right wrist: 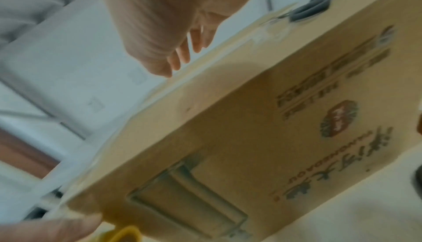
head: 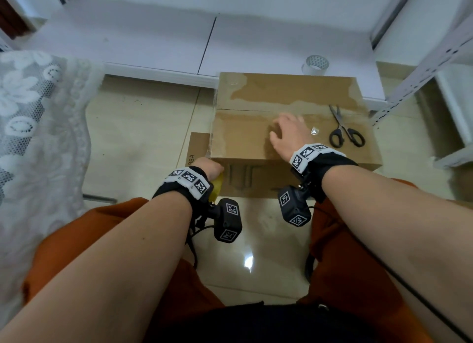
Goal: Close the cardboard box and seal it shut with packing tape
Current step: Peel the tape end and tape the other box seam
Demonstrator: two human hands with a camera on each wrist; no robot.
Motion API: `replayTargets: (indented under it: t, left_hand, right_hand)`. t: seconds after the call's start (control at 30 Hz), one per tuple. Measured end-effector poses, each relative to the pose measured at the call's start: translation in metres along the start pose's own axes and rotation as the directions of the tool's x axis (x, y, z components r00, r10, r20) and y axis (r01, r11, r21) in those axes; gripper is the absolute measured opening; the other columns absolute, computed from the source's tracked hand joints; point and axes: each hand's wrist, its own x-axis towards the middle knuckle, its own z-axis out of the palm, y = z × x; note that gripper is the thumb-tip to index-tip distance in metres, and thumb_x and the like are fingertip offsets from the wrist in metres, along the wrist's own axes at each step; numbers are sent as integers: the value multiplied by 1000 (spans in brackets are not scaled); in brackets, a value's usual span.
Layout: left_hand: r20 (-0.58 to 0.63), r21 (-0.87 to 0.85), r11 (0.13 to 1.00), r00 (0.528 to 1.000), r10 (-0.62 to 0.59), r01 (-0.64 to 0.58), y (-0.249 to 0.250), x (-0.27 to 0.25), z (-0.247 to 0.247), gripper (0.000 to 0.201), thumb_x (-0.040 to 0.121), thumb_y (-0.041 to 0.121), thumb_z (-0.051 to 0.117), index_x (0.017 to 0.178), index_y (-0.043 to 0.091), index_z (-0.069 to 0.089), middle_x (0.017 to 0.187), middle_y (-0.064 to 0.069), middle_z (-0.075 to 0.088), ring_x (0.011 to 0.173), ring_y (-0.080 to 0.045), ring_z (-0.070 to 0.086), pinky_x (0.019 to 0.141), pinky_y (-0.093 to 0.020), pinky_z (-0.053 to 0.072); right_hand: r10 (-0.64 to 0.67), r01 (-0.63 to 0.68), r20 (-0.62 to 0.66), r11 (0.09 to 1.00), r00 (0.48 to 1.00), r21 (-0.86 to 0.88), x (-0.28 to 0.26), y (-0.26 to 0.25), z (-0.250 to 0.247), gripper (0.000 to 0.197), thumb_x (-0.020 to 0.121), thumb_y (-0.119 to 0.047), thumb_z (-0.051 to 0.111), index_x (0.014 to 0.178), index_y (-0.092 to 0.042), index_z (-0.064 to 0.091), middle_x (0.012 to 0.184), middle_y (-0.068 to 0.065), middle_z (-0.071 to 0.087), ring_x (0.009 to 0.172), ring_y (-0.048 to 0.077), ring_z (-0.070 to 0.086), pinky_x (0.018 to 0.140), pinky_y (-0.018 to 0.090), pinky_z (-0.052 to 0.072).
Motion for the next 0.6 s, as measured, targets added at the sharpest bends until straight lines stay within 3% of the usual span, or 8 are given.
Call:
replayTargets:
  t: [0.1, 0.2, 0.27, 0.33, 0.4, 0.47, 0.53, 0.6]
  left_hand:
    - [-61, -122, 992, 998, 24, -31, 7, -7, -3, 40, 98, 19, 50, 129, -6, 53, 134, -20, 54, 125, -34, 51, 100, -36, 41]
    - [-243, -190, 982, 967, -70, 24, 22, -14, -1, 47, 98, 33, 46, 129, -2, 52, 132, -20, 54, 121, -36, 52, 102, -40, 43]
    - [-404, -198, 980, 909, -99, 19, 34, -21, 0, 51, 97, 36, 45, 132, 0, 45, 141, -20, 42, 131, -35, 39, 109, -41, 34]
    - [-494, -95, 989, 868, 55, -117, 41, -26, 5, 54, 94, 25, 52, 140, 1, 37, 153, -18, 24, 142, -31, 21, 117, -40, 23]
    - [-456, 104, 964, 850, 265, -244, 42, -26, 12, 58, 93, 25, 55, 144, 4, 35, 158, -13, 16, 146, -28, 13, 120, -40, 17]
    - [-320, 296, 905, 861, 394, -305, 45, -27, 18, 54, 94, 27, 53, 143, 9, 39, 157, -12, 21, 145, -28, 16, 120, -42, 16]
    - [-191, 375, 867, 888, 419, -329, 50, -31, 25, 54, 96, 28, 53, 144, 9, 38, 153, -11, 28, 143, -29, 20, 118, -42, 17]
    - [-144, 372, 862, 896, 421, -345, 50, -33, 26, 57, 96, 29, 53, 147, 9, 35, 154, -11, 26, 144, -29, 19, 117, -40, 18]
  right_hand:
    - [201, -202, -21, 973, 979, -113, -1, 24, -8, 45, 98, -31, 44, 135, -6, 45, 146, 13, 38, 139, 31, 26, 115, 41, 22]
    - [395, -395, -30, 908, 918, -142, -1, 44, -9, 50, 96, -31, 44, 136, -2, 41, 149, 19, 29, 139, 36, 22, 116, 43, 20]
    - [497, -498, -39, 859, 867, -119, -1, 54, -9, 51, 96, -32, 42, 137, -2, 39, 150, 21, 26, 139, 37, 21, 115, 44, 19]
    - [592, -591, -15, 802, 806, -84, 0, 61, -10, 54, 96, -36, 42, 138, -3, 37, 150, 23, 25, 139, 38, 20, 114, 46, 19]
    - [668, -666, 20, 744, 744, -55, 1, 65, -12, 55, 95, -36, 46, 138, -3, 37, 148, 24, 27, 137, 39, 24, 112, 47, 21]
    - [693, -692, 24, 721, 721, -36, 0, 70, -14, 52, 94, -30, 50, 137, -3, 38, 144, 24, 31, 134, 39, 28, 109, 48, 26]
    - [667, -667, 15, 745, 745, -30, 0, 77, -15, 52, 93, -24, 55, 137, -1, 39, 140, 23, 36, 130, 38, 35, 105, 46, 32]
    - [641, -641, -6, 767, 767, -31, -2, 82, -17, 49, 92, -21, 57, 133, 0, 43, 134, 22, 43, 124, 35, 42, 100, 42, 39]
